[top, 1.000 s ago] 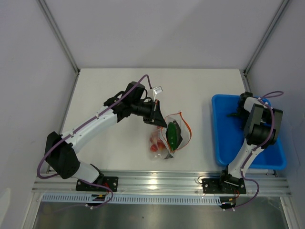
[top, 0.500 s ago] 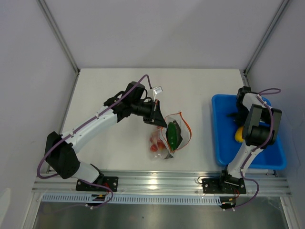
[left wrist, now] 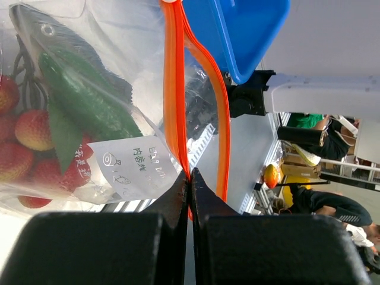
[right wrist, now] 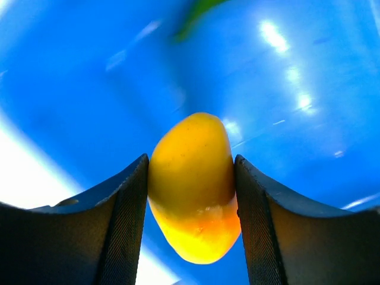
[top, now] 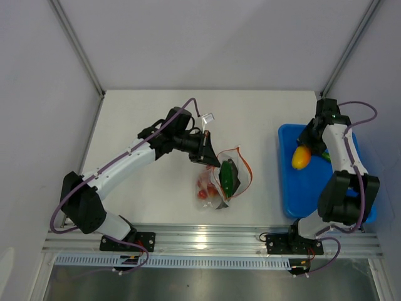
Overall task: Place the food in the zip-top bag and seal the zipper
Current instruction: Place the fake fruit in the zipper food storage bag.
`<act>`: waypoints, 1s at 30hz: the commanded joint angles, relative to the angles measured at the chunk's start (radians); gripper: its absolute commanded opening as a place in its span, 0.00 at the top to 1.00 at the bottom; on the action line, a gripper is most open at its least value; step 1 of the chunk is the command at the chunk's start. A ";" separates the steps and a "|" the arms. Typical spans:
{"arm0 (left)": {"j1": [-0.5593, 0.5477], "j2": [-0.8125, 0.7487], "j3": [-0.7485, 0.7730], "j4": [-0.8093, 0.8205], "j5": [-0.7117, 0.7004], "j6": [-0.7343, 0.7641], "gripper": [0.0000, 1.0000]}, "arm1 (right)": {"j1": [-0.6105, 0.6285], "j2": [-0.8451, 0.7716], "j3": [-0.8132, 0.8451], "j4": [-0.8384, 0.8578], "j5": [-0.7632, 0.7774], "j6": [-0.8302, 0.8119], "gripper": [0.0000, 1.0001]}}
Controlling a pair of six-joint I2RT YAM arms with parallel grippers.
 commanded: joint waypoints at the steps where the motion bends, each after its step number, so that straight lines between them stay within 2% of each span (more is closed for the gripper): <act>1: 0.008 0.009 0.056 0.025 0.016 -0.018 1.00 | 0.099 -0.132 0.040 -0.018 -0.167 0.028 1.00; 9: 0.008 0.037 0.094 0.013 0.025 -0.031 0.99 | 0.322 -0.210 0.229 -0.115 -0.349 0.088 1.00; 15: 0.007 0.047 0.120 -0.003 0.028 -0.042 1.00 | 0.495 -0.270 0.157 -0.048 -0.468 0.116 1.00; 18: 0.008 0.046 0.126 -0.003 0.028 -0.053 1.00 | 0.605 -0.290 0.108 -0.009 -0.434 0.126 1.00; 21: 0.007 0.049 0.131 0.002 0.034 -0.070 0.99 | 0.661 -0.297 0.076 0.037 -0.423 0.139 1.00; 30: 0.007 0.049 0.135 0.048 0.052 -0.125 0.99 | 0.680 -0.279 0.049 0.054 -0.486 0.133 1.00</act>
